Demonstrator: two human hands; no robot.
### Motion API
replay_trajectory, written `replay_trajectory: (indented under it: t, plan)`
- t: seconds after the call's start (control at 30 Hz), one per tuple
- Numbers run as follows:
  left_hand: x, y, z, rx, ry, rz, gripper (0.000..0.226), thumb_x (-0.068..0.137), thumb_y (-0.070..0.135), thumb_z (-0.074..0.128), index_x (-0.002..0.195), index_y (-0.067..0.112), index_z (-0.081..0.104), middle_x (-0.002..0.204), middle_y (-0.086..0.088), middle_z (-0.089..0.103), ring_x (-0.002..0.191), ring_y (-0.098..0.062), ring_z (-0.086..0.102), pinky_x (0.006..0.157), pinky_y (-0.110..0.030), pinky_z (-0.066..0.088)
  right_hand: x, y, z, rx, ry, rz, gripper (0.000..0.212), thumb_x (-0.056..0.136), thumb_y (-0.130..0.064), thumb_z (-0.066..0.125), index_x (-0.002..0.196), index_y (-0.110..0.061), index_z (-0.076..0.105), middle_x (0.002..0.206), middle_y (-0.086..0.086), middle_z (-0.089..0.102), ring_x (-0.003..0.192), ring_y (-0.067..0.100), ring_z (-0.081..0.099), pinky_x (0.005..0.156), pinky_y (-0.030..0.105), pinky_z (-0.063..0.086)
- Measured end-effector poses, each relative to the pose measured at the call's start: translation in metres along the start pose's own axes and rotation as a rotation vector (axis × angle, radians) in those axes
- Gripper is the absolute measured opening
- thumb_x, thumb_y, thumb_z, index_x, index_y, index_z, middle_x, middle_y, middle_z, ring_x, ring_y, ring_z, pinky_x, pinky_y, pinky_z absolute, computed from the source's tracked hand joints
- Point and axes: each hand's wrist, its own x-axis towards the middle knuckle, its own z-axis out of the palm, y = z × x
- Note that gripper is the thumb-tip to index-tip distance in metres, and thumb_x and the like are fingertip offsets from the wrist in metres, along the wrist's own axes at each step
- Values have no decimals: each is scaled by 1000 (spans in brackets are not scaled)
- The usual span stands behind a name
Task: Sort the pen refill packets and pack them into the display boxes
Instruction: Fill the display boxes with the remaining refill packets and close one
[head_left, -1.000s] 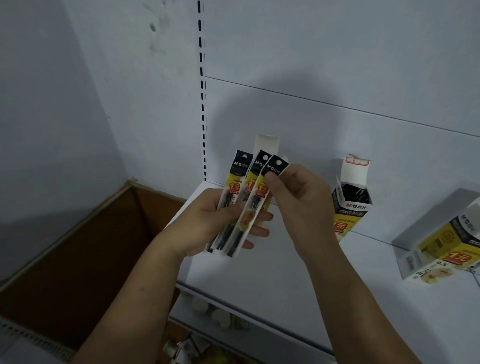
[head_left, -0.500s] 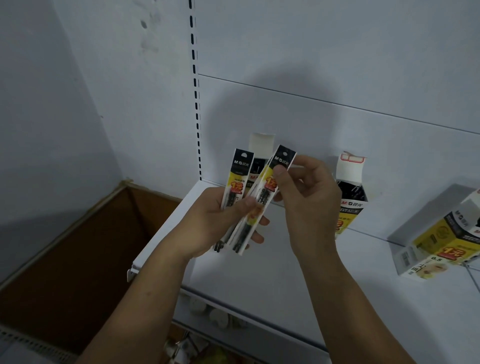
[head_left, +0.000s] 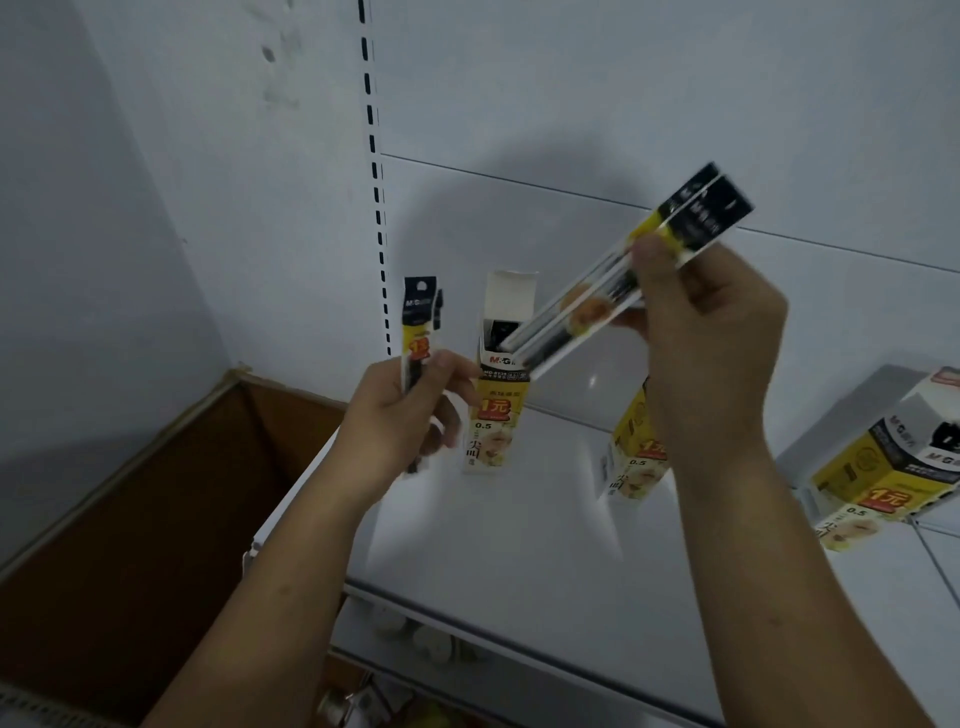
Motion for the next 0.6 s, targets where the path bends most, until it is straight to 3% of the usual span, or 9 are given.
replay_trajectory:
  t: [0.07,0.1,0.2,0.27,0.33,0.47,0.6]
  plan:
    - [8,-3,0,70,105,14,20,106,30,55,100,22,72,69,13,64,49,-6,49,49,-26,38,14,-5,1,15,10,-36,24,101,-17,68,98,6,72,84,30,69,71,35,76,68,51,64]
    - [13,-4,0,118,116,25,10,103,30,61,105,26,70,73,17,65,51,-2,51,53,-23,41,19,-5,4,8,7,-43,23,101,-16,68,98,6,72,84,32,68,70,35,76,68,49,64]
    - [26,-5,3,242,47,52,38,92,34,77,127,29,65,114,14,73,62,2,58,64,-18,46,27,4,15,-95,-20,-73,18,99,-18,70,98,-1,75,83,23,72,75,34,75,67,44,65]
    - [31,-6,6,202,-12,53,47,88,30,82,132,32,64,124,15,72,58,-3,52,63,-22,51,28,11,23,-145,-59,-81,15,98,-21,72,94,-7,75,80,19,71,75,35,74,66,46,65]
    - [32,-7,8,176,-34,69,43,88,23,83,125,38,65,124,21,72,59,-11,53,64,-21,53,26,18,28,-170,-117,-64,14,98,-20,72,93,-7,74,78,17,71,68,29,75,65,49,64]
    - [32,-5,11,150,-51,86,40,89,18,81,120,38,66,119,16,75,62,-7,63,65,-17,54,19,32,35,-352,-237,-47,13,98,-24,71,92,-13,73,76,4,73,67,12,73,68,42,62]
    - [31,-5,12,148,-59,87,39,89,13,80,120,33,68,105,16,78,58,-3,62,61,-15,52,14,41,39,-588,-439,1,21,94,-33,73,92,-13,76,82,6,73,77,18,66,73,35,55]
